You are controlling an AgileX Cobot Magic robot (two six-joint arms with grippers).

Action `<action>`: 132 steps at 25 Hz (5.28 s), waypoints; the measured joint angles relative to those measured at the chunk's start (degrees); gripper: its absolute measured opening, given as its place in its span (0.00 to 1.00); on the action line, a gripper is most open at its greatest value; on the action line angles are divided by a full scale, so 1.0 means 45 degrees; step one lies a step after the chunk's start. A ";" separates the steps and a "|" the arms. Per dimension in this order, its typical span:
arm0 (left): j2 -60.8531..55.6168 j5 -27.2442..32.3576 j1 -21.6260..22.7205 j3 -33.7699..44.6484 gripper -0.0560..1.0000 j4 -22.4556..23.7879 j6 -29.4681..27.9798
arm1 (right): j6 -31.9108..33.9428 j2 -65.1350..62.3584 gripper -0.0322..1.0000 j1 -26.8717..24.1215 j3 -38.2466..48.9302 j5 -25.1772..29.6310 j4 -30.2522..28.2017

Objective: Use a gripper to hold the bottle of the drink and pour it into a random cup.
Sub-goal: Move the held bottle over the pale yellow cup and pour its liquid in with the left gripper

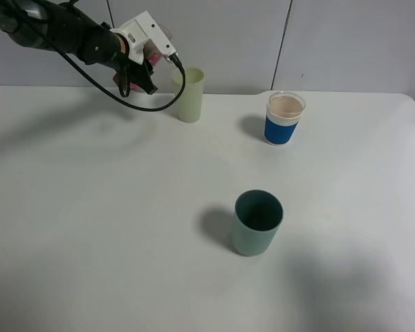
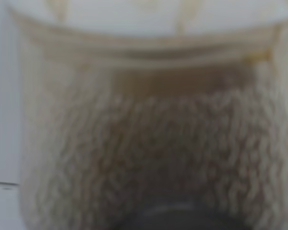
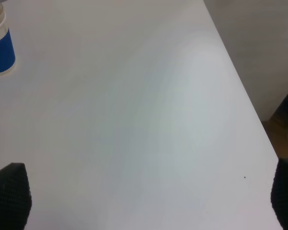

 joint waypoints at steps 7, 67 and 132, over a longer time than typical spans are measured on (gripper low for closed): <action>0.0000 0.0329 -0.0180 0.0000 0.38 0.1513 -0.1212 | 0.0000 0.0000 1.00 0.0000 0.0000 0.0000 0.0000; 0.0419 0.1961 -0.0871 -0.0768 0.38 0.8086 -0.1356 | 0.0000 0.0000 1.00 0.0000 0.0000 0.0000 0.0000; 0.0881 0.3074 -0.1354 -0.1503 0.38 1.2079 -0.1800 | 0.0000 0.0000 1.00 0.0000 0.0000 0.0000 0.0000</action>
